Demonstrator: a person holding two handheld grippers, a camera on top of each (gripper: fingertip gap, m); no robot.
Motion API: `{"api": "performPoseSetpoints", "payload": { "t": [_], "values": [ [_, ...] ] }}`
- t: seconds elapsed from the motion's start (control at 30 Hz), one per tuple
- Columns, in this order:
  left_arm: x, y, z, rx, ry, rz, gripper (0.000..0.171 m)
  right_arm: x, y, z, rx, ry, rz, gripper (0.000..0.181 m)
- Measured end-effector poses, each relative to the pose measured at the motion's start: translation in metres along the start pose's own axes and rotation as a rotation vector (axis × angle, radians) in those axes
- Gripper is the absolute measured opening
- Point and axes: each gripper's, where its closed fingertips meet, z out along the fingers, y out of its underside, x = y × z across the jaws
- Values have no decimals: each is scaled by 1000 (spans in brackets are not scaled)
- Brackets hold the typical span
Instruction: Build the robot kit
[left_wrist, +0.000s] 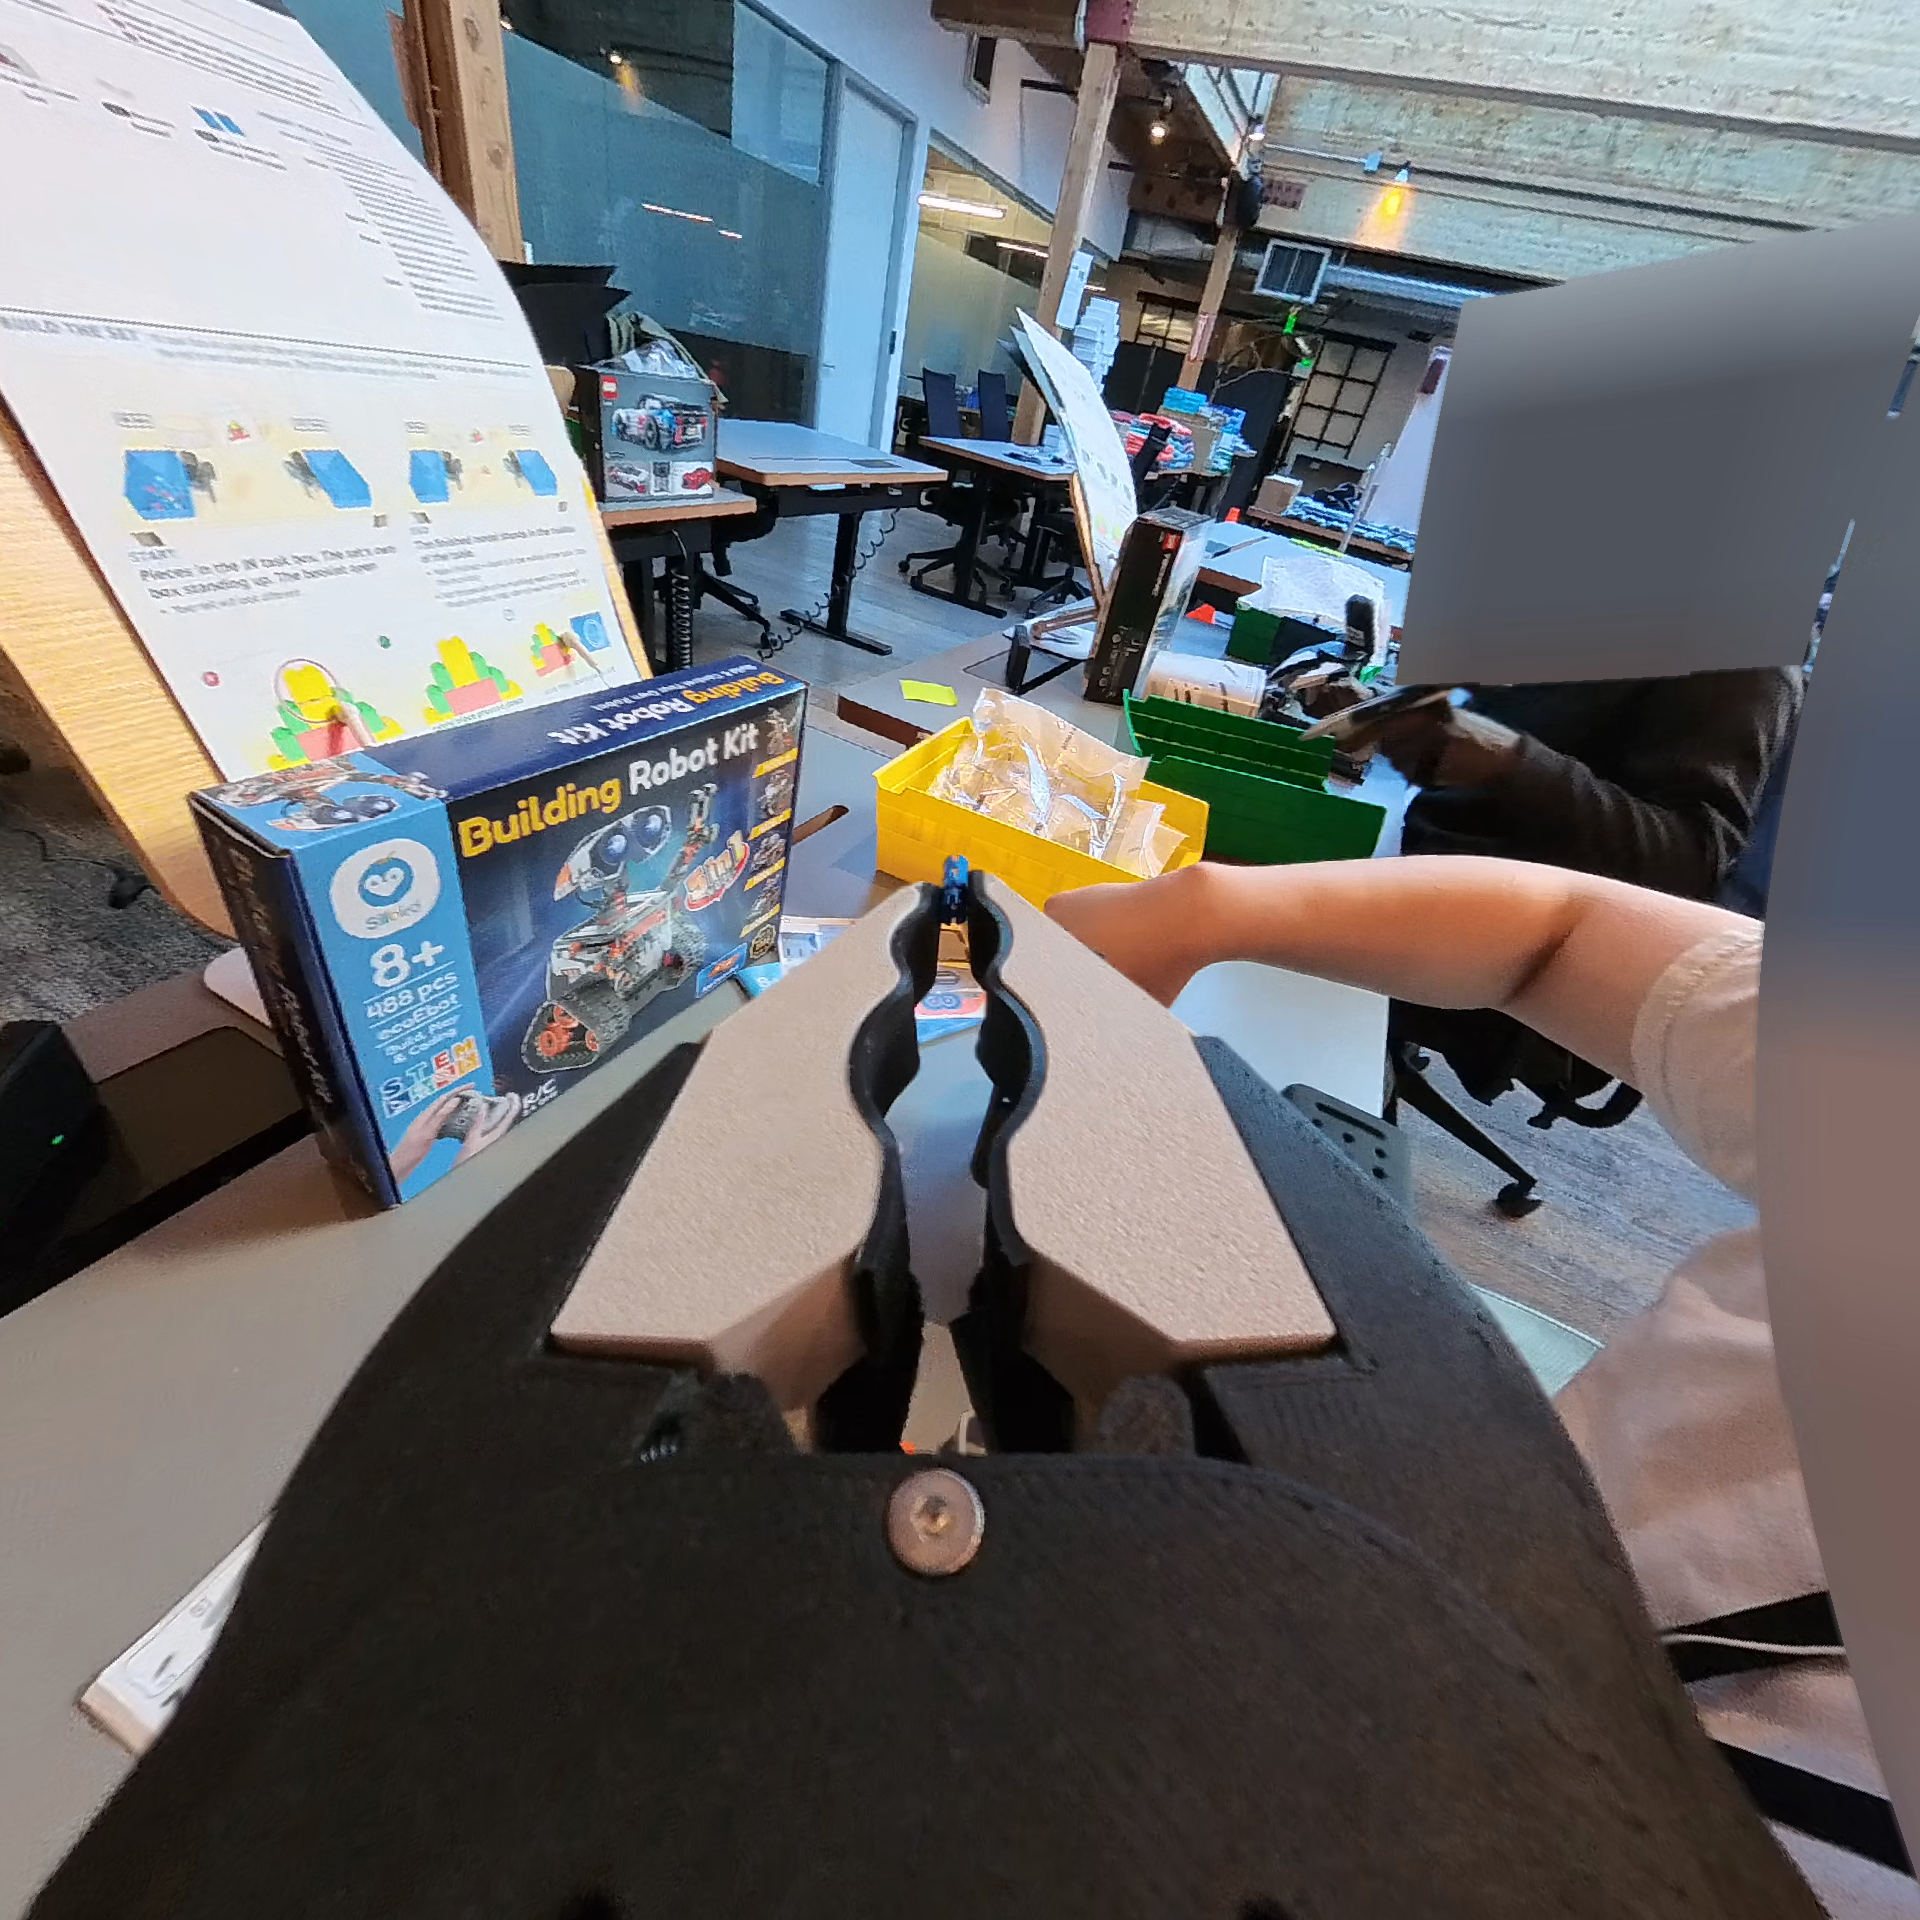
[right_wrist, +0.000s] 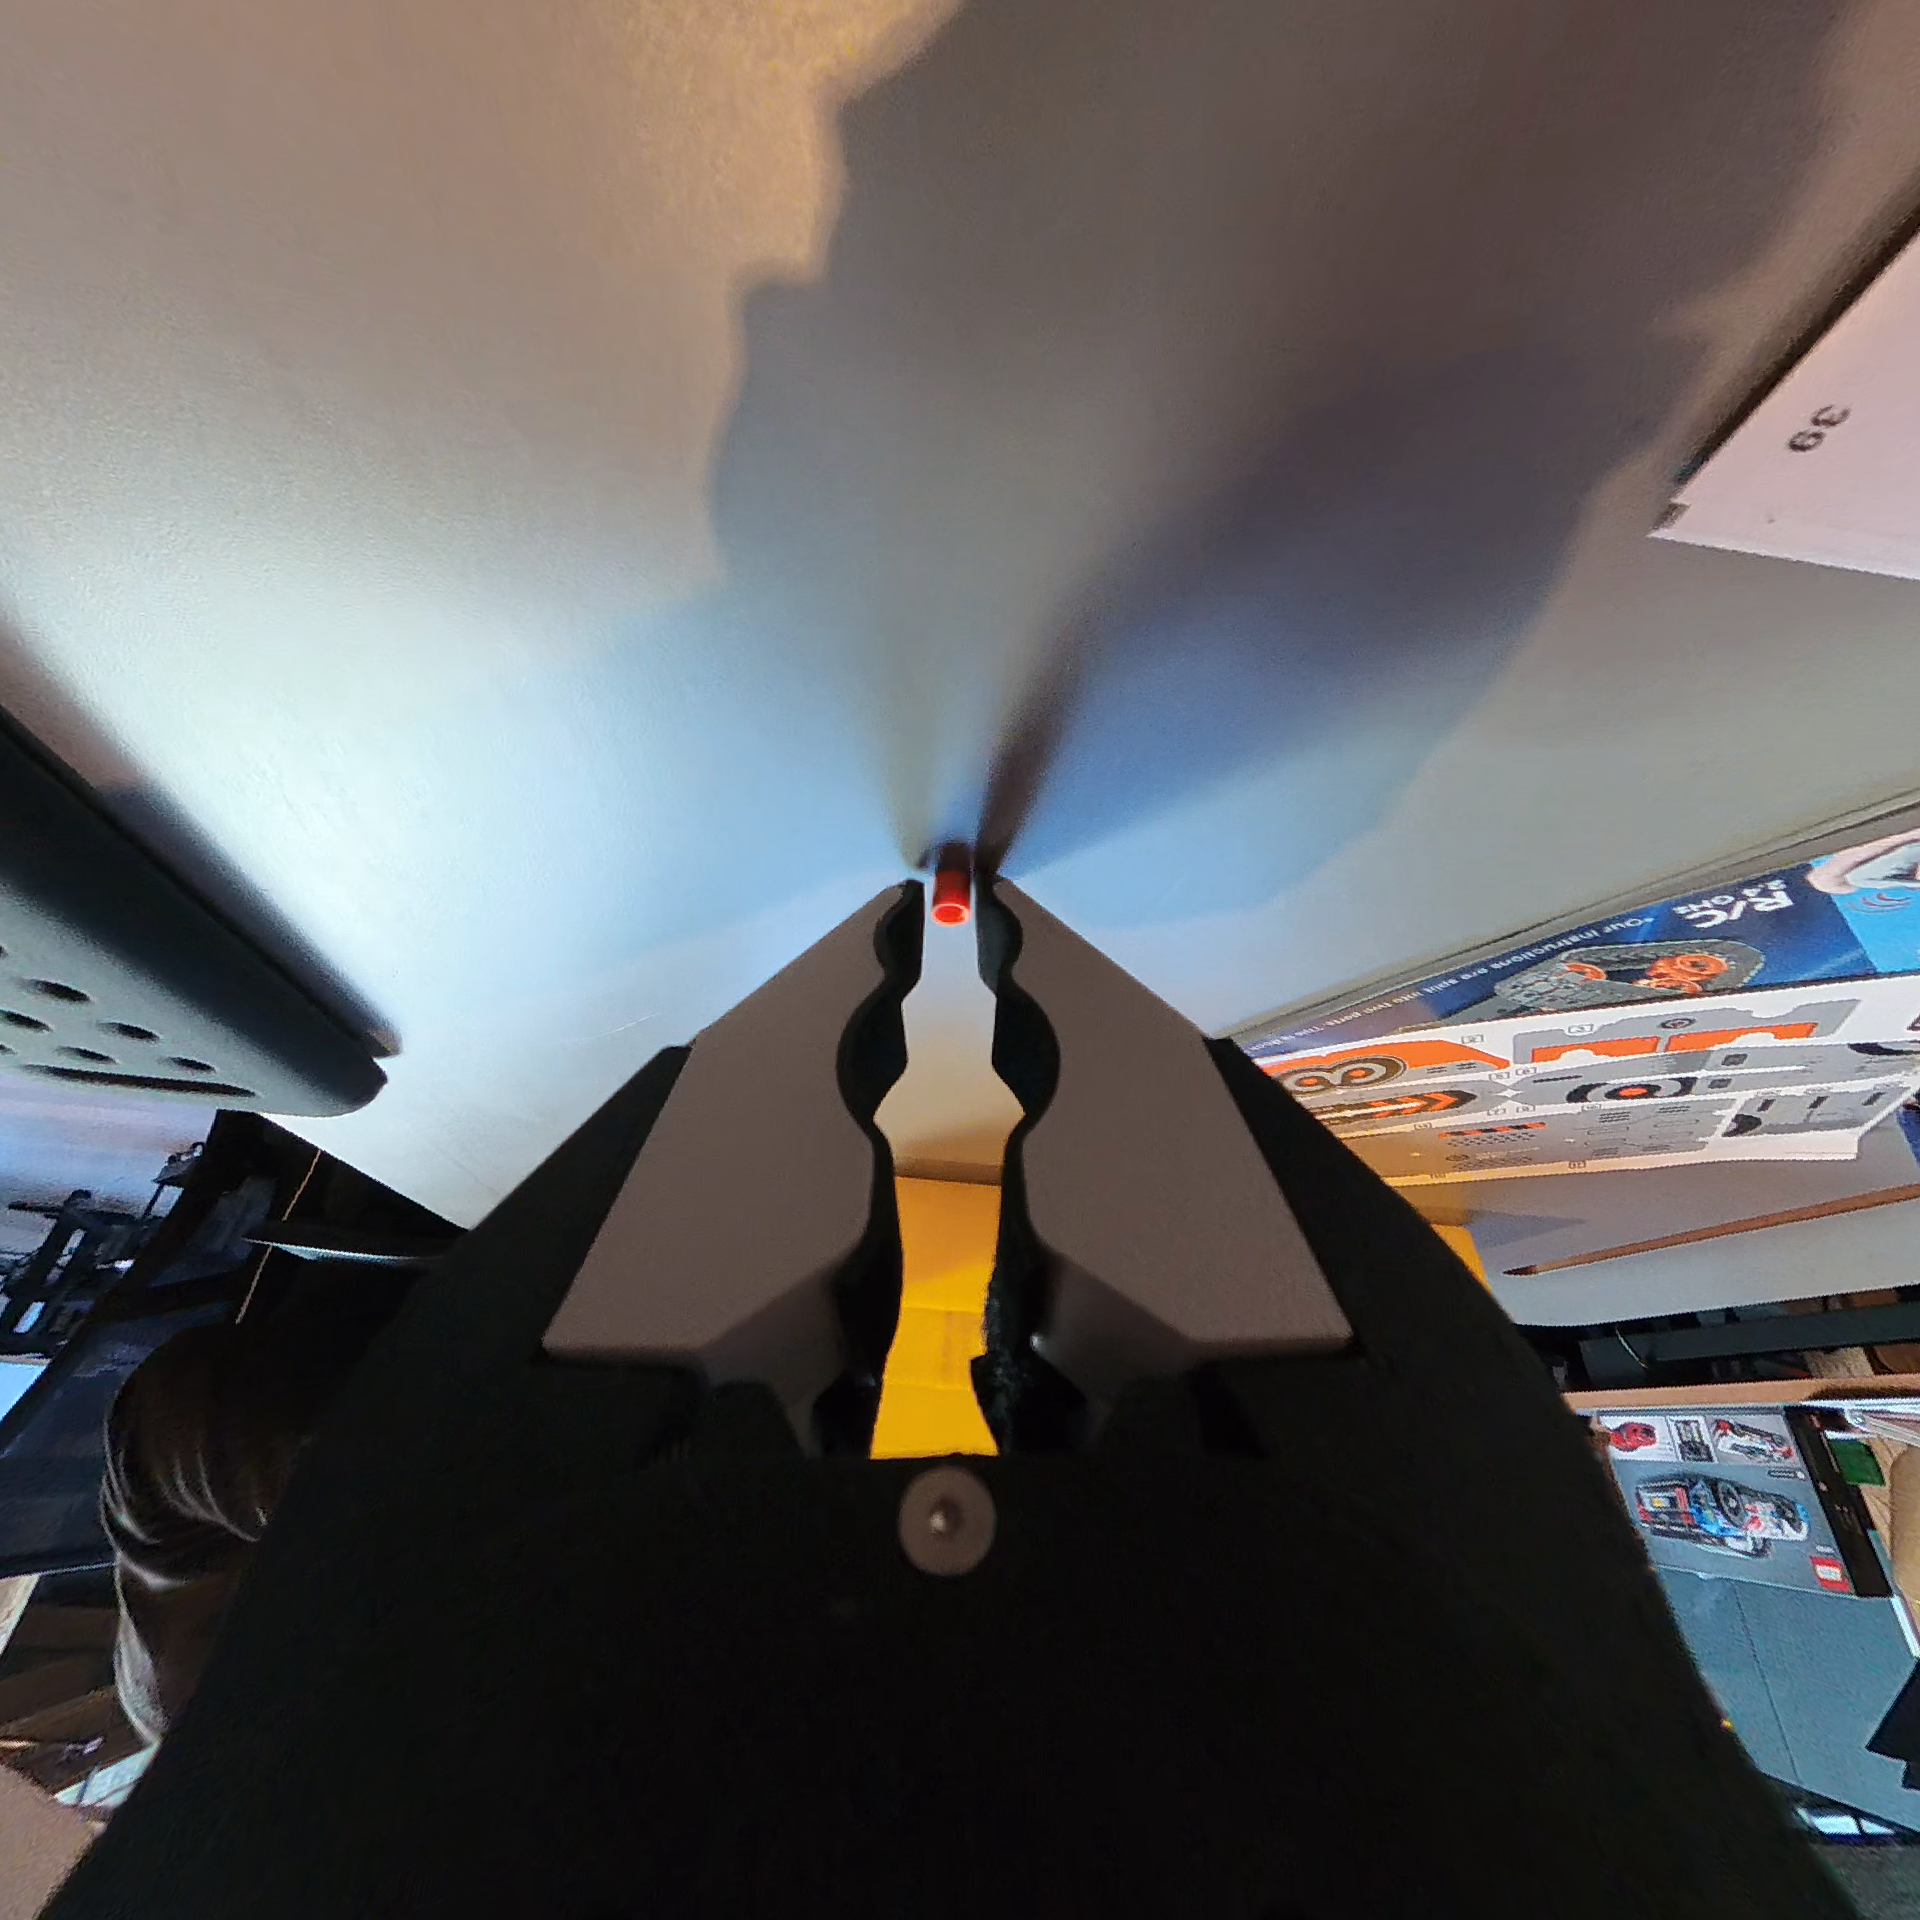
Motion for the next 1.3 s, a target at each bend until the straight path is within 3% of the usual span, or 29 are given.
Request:
{"api": "performPoseSetpoints", "payload": {
  "t": [0.13,0.2,0.27,0.37,0.4,0.5,0.57,1.0,1.3],
  "values": [
    [-4,1,1,-1,0,-16,3,1,4,-10,27,6,14,21],
    [-4,0,0,2,0,-18,3,3,6,-25,138,6,51,21],
    [-3,0,-1,5,3,-17,3,11,5,-48,377,30,115,21],
    [-1,-1,-1,11,13,-14,3,19,4,-87,923,115,161,21],
    [0,-1,-1,11,14,-12,3,21,10,-83,987,149,178,25],
    [-1,0,3,2,19,-17,3,12,18,-37,861,178,166,34],
    [-2,2,6,-8,17,-21,3,6,10,-27,802,224,93,31],
    [-5,6,10,-29,9,-26,3,0,-2,-6,627,129,-31,15],
    [-4,7,11,-36,9,-26,3,2,-1,-2,600,115,-23,11]
  ]
}}
